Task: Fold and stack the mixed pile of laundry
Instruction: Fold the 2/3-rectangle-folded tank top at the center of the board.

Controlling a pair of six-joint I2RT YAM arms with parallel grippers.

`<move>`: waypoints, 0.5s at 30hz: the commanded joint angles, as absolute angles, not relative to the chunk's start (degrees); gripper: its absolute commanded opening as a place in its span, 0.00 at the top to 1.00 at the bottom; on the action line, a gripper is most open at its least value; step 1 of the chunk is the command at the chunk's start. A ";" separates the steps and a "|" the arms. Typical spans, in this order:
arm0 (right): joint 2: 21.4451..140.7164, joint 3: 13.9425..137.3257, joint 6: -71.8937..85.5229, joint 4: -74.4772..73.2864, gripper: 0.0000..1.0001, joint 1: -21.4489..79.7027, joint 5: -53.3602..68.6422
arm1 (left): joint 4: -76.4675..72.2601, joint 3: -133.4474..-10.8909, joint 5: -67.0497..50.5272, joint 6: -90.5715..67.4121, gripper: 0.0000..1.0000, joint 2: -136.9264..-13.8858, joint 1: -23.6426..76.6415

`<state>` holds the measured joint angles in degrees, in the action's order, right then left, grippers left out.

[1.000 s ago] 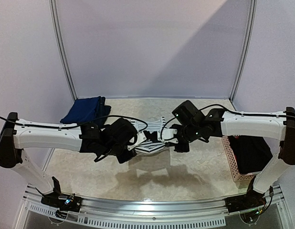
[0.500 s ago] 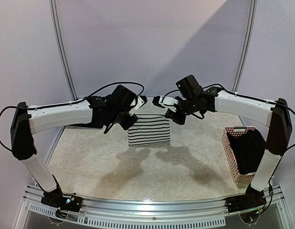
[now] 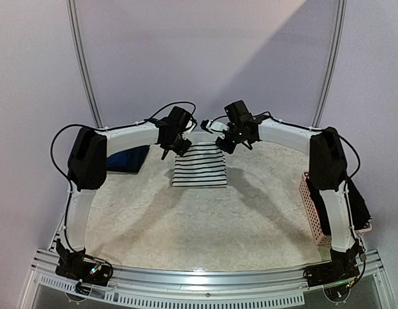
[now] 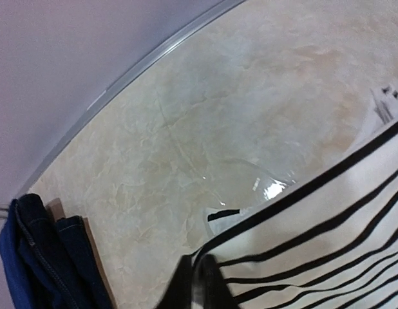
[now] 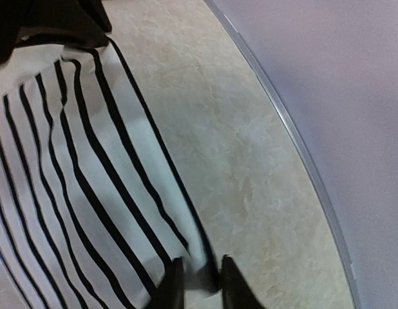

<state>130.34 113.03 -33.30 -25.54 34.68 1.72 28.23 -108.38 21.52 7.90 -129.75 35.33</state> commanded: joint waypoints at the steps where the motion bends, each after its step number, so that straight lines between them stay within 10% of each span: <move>1: 139.39 122.66 -31.85 -25.45 0.72 33.25 -5.26 | 31.60 -115.83 21.63 1.74 0.80 -134.75 32.79; 8: 128.21 112.22 -23.95 -26.95 0.61 32.11 7.60 | 24.13 -100.15 19.98 -5.81 0.53 -121.23 32.77; 15: 123.86 105.87 -16.13 -30.83 0.57 32.17 19.18 | 25.62 -90.22 3.37 -15.85 0.46 -115.60 27.88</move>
<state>126.37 107.90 -22.28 -28.60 31.92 10.98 25.96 -93.60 15.00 -7.57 -117.01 31.75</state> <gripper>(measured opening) 0.420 0.524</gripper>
